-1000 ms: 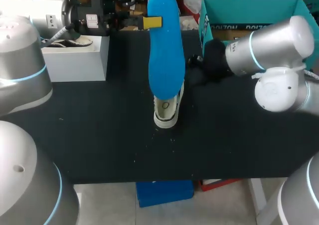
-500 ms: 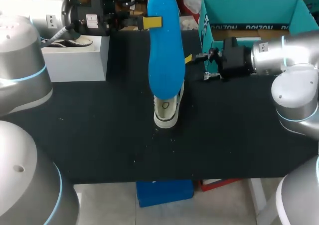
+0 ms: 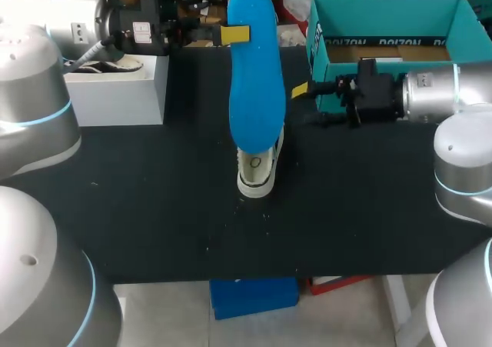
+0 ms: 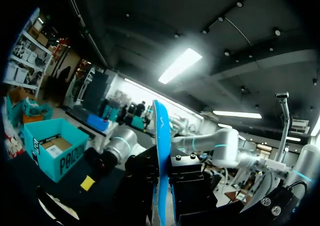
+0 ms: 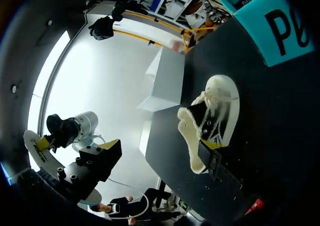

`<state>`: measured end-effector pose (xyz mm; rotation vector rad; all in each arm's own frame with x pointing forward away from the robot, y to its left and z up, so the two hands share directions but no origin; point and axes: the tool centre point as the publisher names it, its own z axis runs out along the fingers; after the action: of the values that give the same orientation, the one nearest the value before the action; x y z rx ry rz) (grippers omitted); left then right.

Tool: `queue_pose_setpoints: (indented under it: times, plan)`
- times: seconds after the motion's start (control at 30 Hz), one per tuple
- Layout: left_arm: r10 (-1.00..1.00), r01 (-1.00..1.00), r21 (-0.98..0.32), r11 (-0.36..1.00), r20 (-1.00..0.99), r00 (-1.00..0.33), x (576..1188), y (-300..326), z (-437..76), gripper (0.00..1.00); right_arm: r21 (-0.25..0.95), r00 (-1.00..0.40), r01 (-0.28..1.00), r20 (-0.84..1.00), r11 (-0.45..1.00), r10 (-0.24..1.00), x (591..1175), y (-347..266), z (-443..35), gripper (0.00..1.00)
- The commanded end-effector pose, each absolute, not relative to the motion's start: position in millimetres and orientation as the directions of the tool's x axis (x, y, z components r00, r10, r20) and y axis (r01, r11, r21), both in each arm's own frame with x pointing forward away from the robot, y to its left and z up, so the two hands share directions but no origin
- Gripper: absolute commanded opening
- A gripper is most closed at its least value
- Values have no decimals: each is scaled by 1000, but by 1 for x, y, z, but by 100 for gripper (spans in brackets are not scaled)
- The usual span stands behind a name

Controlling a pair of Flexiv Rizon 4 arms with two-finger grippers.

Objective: Take the shoe out of the shoebox, open the shoe tongue, remove and reinsert the insole, then place the shoe into the shoebox

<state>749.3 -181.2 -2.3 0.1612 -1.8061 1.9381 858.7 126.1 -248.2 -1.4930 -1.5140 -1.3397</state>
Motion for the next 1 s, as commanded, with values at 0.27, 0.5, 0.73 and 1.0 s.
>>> queue_pose_setpoints:
  times: [0.27, 0.5, 0.73, 1.0]
  plan:
    - [262, -419, -908, -13, 401, -878, 749, -183, -3, 0, 217, -193, 971, 959, -97, 209, 846, 126, -244, 100]
    - [262, -419, -908, -13, 401, -878, 749, -183, -3, 0, 217, -193, 971, 959, -97, 209, 846, 126, -244, 100]
    - [262, -419, -908, -13, 401, -878, 749, -183, -3, 0, 217, -193, 971, 959, -97, 209, 846, 126, -244, 100]
    - [252, -275, -961, -12, 263, -931, 748, -185, -2, 0, 217, -193, 971, 959, -97, 209, 846, 126, -244, 100]
